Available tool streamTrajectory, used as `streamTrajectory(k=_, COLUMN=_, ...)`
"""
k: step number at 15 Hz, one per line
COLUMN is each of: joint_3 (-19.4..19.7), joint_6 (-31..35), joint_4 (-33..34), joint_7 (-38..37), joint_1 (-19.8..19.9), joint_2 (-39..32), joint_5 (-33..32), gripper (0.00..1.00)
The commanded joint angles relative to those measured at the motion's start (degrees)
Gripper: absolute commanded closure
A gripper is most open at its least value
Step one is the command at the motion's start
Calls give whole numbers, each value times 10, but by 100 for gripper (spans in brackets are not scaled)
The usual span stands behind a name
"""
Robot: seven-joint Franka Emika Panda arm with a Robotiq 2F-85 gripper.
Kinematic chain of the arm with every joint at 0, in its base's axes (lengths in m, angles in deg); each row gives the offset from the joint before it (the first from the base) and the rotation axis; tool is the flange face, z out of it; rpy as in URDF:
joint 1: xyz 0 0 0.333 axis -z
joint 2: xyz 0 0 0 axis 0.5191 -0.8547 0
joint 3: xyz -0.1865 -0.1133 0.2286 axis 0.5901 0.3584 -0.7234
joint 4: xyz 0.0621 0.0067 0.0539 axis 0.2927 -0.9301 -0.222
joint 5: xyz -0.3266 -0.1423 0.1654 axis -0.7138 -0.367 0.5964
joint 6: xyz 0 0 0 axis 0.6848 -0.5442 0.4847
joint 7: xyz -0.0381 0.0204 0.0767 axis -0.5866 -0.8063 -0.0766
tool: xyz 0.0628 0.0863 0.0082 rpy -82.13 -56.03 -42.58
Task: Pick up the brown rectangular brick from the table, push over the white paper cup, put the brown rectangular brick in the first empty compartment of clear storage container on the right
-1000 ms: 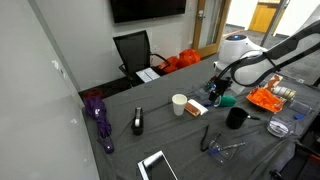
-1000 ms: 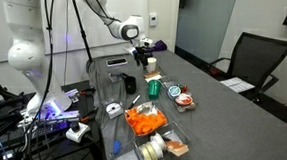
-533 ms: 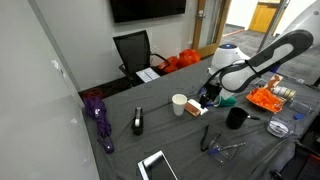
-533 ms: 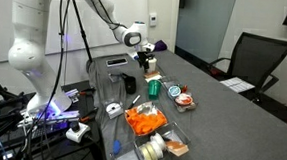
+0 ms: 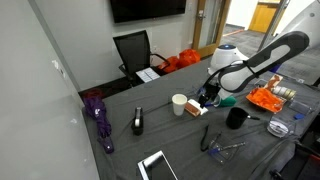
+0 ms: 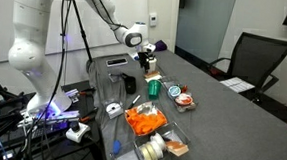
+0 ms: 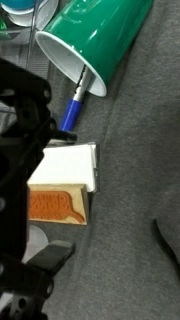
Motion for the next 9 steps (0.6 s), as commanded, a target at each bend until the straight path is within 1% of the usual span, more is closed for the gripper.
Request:
streamTrajectory(k=1, joint_3=15, joint_6=-4, joint_4=29, joint_7=-21, joint_1=-27, joint_2=-30, joint_5=-17, gripper=0)
streamTrajectory(k=3, joint_3=14, joint_6=10, joint_4=42, joint_7=-31, joint_1=-35, joint_2=-49, joint_5=-13, gripper=0)
streamTrajectory(k=6, joint_3=22, joint_6=9, joint_4=68, joint_7=-56, joint_1=-53, joint_2=-76, joint_5=-15, gripper=0)
streamTrajectory(k=9, joint_3=38, joint_6=7, joint_4=95, joint_7=-85, joint_1=-75, joint_2=-100, joint_5=-21, gripper=0)
